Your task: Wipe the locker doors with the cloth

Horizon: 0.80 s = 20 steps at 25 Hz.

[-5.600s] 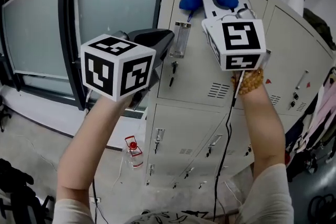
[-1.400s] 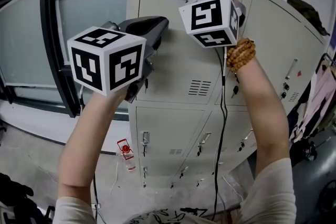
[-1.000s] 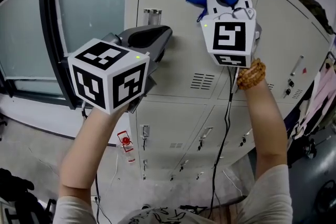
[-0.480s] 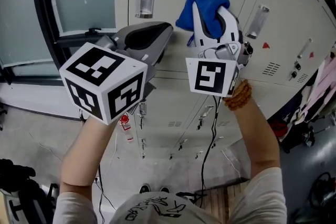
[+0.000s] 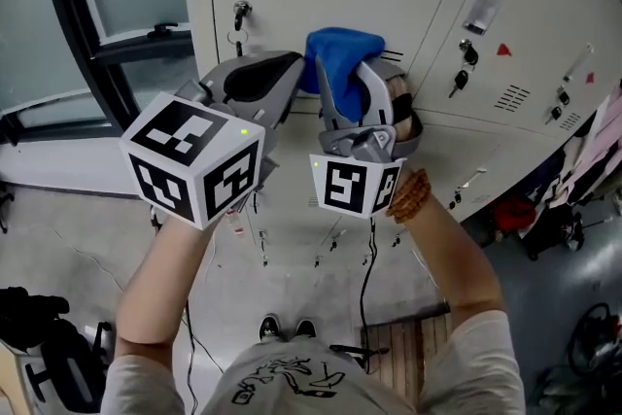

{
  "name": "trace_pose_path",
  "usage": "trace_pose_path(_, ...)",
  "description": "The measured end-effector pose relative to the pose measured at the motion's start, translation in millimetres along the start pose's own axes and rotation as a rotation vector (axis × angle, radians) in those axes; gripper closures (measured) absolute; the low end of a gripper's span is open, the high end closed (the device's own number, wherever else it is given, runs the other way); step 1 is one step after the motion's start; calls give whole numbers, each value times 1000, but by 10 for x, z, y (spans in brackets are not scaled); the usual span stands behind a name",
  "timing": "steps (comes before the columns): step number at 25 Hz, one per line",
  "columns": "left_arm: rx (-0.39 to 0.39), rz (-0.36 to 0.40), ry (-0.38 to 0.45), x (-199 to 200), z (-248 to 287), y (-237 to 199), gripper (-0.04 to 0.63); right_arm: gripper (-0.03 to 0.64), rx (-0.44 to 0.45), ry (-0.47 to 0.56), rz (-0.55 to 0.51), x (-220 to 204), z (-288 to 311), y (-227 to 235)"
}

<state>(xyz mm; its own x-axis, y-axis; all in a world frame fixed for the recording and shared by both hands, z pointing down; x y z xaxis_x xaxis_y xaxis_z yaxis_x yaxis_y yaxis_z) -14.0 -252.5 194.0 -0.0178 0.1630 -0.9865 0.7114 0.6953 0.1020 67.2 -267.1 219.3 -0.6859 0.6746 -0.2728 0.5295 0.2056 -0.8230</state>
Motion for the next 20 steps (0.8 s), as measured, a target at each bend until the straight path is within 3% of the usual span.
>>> trace_pose_path(5, -25, -29, -7, -147, 127, 108, 594, 584, 63, -11, -103, -227, -277, -278)
trace_pose_path(11, -60, -30, 8, -82, 233, 254, 594, 584, 51, -37, -228, -414, -403, -86)
trace_pose_path(20, -63, 26, 74, 354, 163, 271, 594, 584, -20, -86, -172, -226, -10, 660)
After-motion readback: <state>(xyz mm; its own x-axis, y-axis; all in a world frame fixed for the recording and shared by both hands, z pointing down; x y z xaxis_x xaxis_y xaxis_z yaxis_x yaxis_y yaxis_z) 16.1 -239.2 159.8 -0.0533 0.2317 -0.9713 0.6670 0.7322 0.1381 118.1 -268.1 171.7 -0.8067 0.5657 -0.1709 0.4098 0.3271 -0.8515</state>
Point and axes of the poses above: the fingertips, and each gripper's own axes: z forward along the fingers, y to its right, x out of its top, the point moved 5 cm from there along -z, backward along the fingers, and after that the axes turned 2 degrees about y, right-handed, at the moved point
